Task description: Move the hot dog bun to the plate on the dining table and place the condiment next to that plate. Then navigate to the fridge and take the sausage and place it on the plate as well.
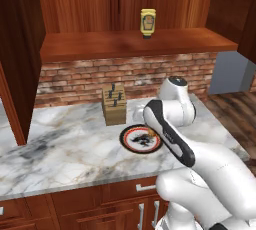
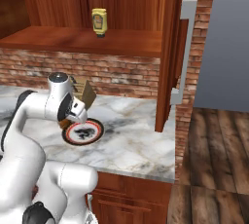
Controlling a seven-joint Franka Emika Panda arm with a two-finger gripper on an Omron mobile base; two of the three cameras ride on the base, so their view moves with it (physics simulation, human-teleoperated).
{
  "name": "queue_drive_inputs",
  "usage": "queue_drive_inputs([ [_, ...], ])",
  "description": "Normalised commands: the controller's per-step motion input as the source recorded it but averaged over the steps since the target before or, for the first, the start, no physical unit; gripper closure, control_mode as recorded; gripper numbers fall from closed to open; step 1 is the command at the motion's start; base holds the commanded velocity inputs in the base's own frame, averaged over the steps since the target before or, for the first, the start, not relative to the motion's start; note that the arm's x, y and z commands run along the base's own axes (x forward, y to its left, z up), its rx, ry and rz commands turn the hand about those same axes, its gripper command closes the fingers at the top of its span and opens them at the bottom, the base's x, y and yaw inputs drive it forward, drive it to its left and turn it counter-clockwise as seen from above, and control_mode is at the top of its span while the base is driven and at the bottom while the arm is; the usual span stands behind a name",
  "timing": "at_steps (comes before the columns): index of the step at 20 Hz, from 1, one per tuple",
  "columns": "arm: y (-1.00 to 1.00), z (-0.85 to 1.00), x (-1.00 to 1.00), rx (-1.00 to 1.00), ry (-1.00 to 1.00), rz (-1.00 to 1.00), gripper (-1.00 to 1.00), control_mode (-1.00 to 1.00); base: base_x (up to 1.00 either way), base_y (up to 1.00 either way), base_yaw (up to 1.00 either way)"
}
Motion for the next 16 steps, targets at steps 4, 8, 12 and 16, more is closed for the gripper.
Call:
queue_drive_inputs([
  [4, -0.39, 1.00, -0.89, 0.04, 0.00, 0.03, 1.00, -1.00, 0.00, 0.00, 0.00],
  [8, -0.50, 0.75, -0.86, 0.01, 0.00, 0.05, 1.00, -1.00, 0.00, 0.00, 0.00],
  [12, -0.29, 0.22, -0.56, 0.00, 0.00, 0.06, 1.00, 1.00, -0.17, -0.04, 0.00],
  [16, 0.00, 0.00, 0.00, 0.00, 0.00, 0.00, 1.00, 1.00, -0.95, 0.00, 0.00],
])
